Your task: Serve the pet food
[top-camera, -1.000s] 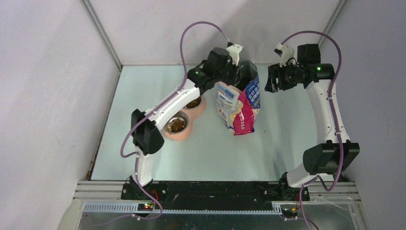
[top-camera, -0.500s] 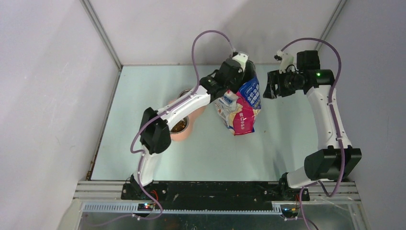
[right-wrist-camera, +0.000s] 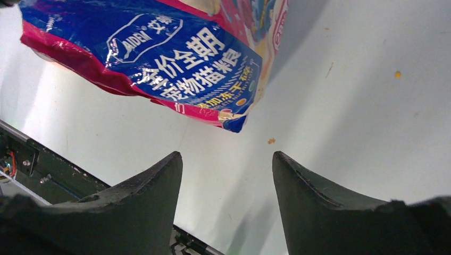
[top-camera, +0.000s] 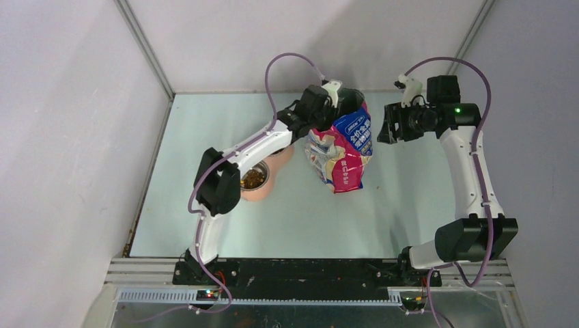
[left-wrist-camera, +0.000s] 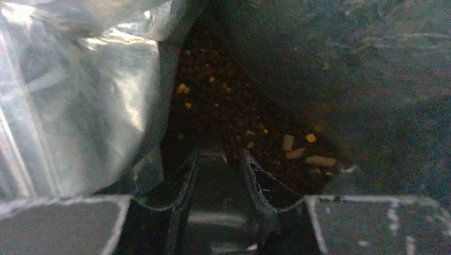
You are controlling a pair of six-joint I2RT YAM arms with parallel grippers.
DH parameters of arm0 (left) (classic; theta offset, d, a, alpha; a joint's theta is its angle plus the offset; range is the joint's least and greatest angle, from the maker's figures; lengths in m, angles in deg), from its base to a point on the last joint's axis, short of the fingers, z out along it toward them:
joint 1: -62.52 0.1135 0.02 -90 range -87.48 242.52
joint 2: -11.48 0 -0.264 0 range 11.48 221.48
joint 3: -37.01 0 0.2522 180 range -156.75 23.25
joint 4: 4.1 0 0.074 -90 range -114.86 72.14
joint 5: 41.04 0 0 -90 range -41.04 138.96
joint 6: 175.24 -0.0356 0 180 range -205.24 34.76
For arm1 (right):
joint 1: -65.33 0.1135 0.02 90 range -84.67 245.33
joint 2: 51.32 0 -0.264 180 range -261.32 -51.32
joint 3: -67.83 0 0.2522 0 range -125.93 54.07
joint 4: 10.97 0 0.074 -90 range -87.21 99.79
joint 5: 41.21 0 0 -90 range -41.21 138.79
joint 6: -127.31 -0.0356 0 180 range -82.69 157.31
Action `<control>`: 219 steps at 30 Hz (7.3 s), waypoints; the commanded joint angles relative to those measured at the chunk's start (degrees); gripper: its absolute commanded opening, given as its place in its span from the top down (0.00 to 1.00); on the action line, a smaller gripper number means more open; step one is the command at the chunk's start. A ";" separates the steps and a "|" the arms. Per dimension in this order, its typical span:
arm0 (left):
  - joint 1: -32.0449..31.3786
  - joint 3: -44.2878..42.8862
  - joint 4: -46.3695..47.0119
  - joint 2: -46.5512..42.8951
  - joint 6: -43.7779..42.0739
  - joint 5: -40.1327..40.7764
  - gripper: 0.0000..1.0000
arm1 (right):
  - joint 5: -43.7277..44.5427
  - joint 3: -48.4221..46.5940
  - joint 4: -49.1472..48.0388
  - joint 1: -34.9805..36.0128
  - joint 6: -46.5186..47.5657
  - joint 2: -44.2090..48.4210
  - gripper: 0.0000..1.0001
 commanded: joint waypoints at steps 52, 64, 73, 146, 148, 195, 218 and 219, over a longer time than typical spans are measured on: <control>24.03 13.18 34.57 -12.33 59.37 -40.99 1.00 | 9.70 -2.68 1.12 -2.66 4.74 -2.00 0.35; 26.91 17.38 41.41 -9.10 71.84 -41.86 1.00 | 12.79 -5.04 2.92 -2.63 6.14 -3.55 0.35; 25.57 16.97 43.55 -4.29 74.69 -42.36 1.00 | 14.44 -4.27 2.66 -2.13 6.03 -3.39 0.35; 63.69 56.94 42.28 -40.24 67.55 -61.07 1.00 | 10.79 -5.42 2.22 6.78 12.14 -3.06 0.34; 65.91 59.86 41.41 -41.69 66.13 -61.01 1.00 | 10.55 -6.05 2.26 7.05 12.10 -3.27 0.34; 76.55 65.50 3.80 -48.99 21.90 -38.46 1.00 | 9.30 -4.67 2.97 8.22 15.97 0.86 0.34; 62.01 56.81 -0.93 -46.81 10.60 -31.48 1.00 | 11.40 -3.34 2.96 9.99 17.38 1.48 0.34; 61.48 56.81 -0.94 -46.87 10.51 -31.57 1.00 | 11.41 -3.30 2.97 10.01 17.40 1.47 0.34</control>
